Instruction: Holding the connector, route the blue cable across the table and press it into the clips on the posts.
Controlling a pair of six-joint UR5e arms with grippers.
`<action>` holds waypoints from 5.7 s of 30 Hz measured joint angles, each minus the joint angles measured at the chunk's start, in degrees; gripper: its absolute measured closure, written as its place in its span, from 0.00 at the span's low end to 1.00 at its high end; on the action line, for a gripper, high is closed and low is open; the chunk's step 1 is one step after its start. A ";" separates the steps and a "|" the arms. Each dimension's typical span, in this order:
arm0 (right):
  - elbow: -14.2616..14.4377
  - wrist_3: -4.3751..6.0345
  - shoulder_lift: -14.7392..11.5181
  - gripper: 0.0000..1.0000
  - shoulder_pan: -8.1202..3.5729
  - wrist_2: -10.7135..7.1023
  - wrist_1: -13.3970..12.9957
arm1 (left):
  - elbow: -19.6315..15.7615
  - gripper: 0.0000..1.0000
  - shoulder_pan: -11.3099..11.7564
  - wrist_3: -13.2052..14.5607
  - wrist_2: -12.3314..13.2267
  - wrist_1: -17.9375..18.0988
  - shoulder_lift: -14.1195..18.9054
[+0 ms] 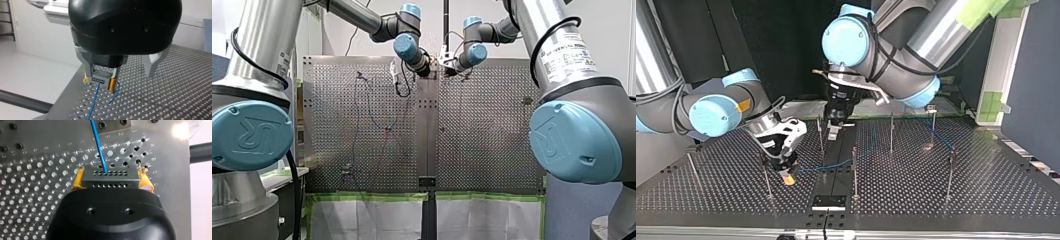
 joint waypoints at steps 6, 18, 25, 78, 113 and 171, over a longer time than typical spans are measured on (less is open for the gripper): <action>0.87 -0.27 0.10 1.00 -0.11 0.02 -0.06 | 2.98 0.00 -0.57 0.46 -2.98 -0.69 -2.96; 2.46 -0.05 0.20 1.00 -0.63 0.07 -0.08 | 9.54 0.00 0.12 0.64 -6.02 0.83 -6.55; 2.63 0.01 0.20 1.00 -0.75 0.08 -0.09 | 12.57 0.00 -0.01 1.03 -5.52 0.61 -7.66; 2.65 0.16 0.29 1.00 -1.33 -0.01 -0.44 | 19.53 1.00 1.79 6.51 -10.85 2.93 -17.49; 12.13 -1.98 0.53 1.00 -1.44 1.05 -1.29 | 7.25 1.00 -1.97 2.82 -18.63 9.70 -17.13; 26.59 -4.19 3.32 1.00 -2.96 3.81 -6.03 | -10.44 1.00 1.71 0.09 2.29 30.51 -22.06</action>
